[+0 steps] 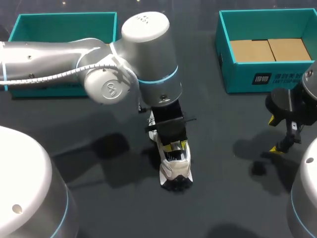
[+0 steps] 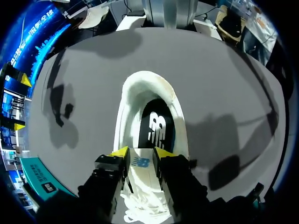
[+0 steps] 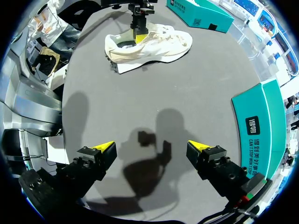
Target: Take the shoe out of the shoebox, open the shoe tongue, remove and reinsert the insole, then place the shoe into the shoebox
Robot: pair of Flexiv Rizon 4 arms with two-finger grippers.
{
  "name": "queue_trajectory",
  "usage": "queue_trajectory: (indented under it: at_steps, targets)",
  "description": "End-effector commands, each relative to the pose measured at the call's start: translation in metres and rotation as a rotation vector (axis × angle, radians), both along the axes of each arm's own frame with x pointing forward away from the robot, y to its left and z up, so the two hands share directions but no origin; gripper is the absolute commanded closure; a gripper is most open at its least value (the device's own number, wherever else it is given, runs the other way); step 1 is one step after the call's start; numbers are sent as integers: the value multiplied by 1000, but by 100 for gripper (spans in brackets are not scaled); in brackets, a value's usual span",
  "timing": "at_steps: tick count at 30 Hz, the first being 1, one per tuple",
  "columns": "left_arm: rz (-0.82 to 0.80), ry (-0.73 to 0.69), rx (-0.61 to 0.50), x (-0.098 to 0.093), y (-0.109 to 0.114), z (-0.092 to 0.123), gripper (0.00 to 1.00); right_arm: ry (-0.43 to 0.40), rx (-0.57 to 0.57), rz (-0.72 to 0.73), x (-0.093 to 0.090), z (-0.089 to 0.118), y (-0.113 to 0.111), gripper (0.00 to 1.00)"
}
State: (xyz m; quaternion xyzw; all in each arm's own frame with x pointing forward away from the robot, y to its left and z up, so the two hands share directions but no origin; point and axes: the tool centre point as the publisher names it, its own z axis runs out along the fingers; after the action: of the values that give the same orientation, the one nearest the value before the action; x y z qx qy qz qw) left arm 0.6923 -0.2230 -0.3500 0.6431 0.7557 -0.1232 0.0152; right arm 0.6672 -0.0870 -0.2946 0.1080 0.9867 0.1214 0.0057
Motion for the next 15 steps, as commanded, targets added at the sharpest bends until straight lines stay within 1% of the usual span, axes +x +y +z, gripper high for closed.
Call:
queue_trajectory:
  at_steps: [1,4,5,8,9,10,11,12,13,15]
  targets:
    - [12,-68,-23,-17,21,38,65,-3,-1,0,-2,0,0,0]
    - [22,-79,-18,-22,23,52,61,-3,-1,0,-2,0,0,0]
    - [30,-76,-12,-23,23,56,58,-3,-1,0,-2,0,0,0]
    - [87,-51,8,-27,25,65,53,-3,-1,0,-2,0,0,0]
    - [137,-35,9,-29,25,66,47,-3,-1,0,-2,0,0,0]
    - [193,3,26,-30,26,68,32,-3,-1,0,-2,0,0,0]
    - [224,33,50,-31,27,69,1,-3,-1,0,-2,0,0,0]
    - [232,45,60,-35,28,71,0,-3,-1,0,-2,0,0,0]
    - [243,17,55,-39,30,76,0,-3,-1,0,-2,0,0,0]
    - [243,17,55,-39,30,76,0,-3,-1,0,-2,0,0,0]
